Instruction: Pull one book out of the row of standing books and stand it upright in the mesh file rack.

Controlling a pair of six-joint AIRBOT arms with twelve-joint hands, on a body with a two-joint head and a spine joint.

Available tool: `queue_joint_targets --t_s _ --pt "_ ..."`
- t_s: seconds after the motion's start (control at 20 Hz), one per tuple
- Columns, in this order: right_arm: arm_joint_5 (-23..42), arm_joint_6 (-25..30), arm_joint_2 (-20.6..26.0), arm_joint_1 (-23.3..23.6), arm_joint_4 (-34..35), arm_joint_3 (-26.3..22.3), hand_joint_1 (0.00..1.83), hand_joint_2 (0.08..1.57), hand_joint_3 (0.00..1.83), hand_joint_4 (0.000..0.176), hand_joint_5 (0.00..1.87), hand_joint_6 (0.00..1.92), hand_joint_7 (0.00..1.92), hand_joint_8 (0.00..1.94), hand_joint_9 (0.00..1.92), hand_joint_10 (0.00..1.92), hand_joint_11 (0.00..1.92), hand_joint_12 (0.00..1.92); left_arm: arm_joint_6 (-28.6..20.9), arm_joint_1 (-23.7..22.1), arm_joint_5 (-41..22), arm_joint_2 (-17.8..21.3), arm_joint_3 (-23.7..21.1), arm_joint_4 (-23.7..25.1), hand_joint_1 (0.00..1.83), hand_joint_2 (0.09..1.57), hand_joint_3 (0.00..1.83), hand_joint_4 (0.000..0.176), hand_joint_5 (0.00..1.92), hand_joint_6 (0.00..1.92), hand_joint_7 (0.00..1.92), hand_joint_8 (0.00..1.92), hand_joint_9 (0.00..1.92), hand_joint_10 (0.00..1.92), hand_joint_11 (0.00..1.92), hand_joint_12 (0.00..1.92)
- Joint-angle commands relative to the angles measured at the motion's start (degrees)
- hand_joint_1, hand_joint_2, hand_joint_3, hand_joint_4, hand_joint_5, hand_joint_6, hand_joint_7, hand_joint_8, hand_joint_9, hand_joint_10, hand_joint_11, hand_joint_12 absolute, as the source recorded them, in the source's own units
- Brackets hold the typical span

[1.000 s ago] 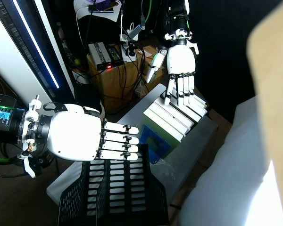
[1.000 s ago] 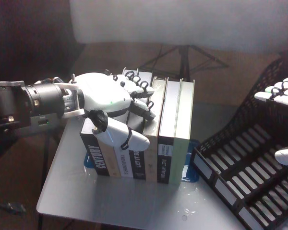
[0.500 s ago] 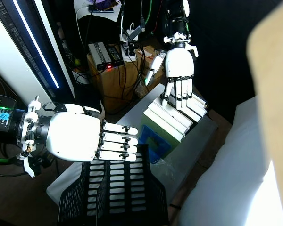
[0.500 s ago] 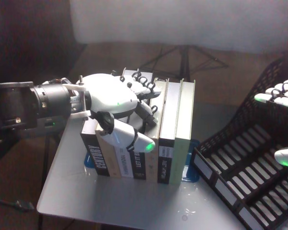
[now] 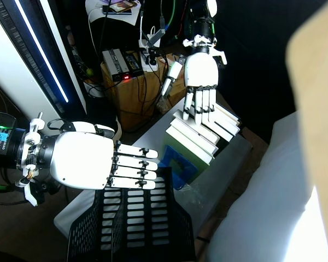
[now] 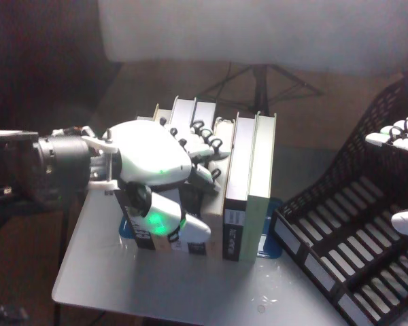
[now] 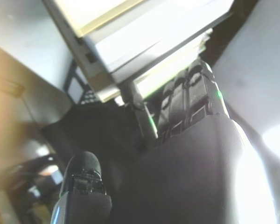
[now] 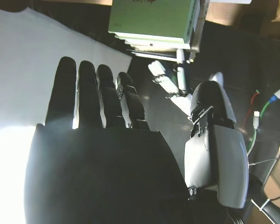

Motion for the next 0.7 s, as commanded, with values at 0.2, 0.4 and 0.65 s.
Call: queue_joint_targets --t_s 0.2,0.4,0.65 --pt "6.42 0.6 0.5 -0.39 1.0 -0.01 0.25 1.19 0.0 0.022 0.0 0.0 0.0 0.0 0.0 0.0 0.0 0.0 -3.4 1.86 -4.13 2.09 -2.94 4.71 0.0 1.18 0.0 0.022 0.63 0.01 0.0 0.0 0.0 0.0 0.0 0.0" --pt "6.43 0.64 0.48 -0.69 1.43 -0.12 0.24 1.19 0.0 0.033 0.0 0.0 0.0 0.0 0.0 0.0 0.0 0.0 -5.72 2.95 -5.54 3.03 -4.8 7.31 0.0 1.18 0.0 0.015 0.61 0.0 0.0 0.0 0.0 0.0 0.0 0.0" --pt "6.43 0.7 0.43 -0.9 1.69 -0.23 0.23 1.19 0.0 0.024 0.0 0.0 0.0 0.0 0.0 0.0 0.0 0.0 -7.98 4.27 -7.25 4.41 -6.46 8.52 0.05 1.18 0.0 0.038 0.58 0.01 0.02 0.0 0.0 0.0 0.0 0.0"
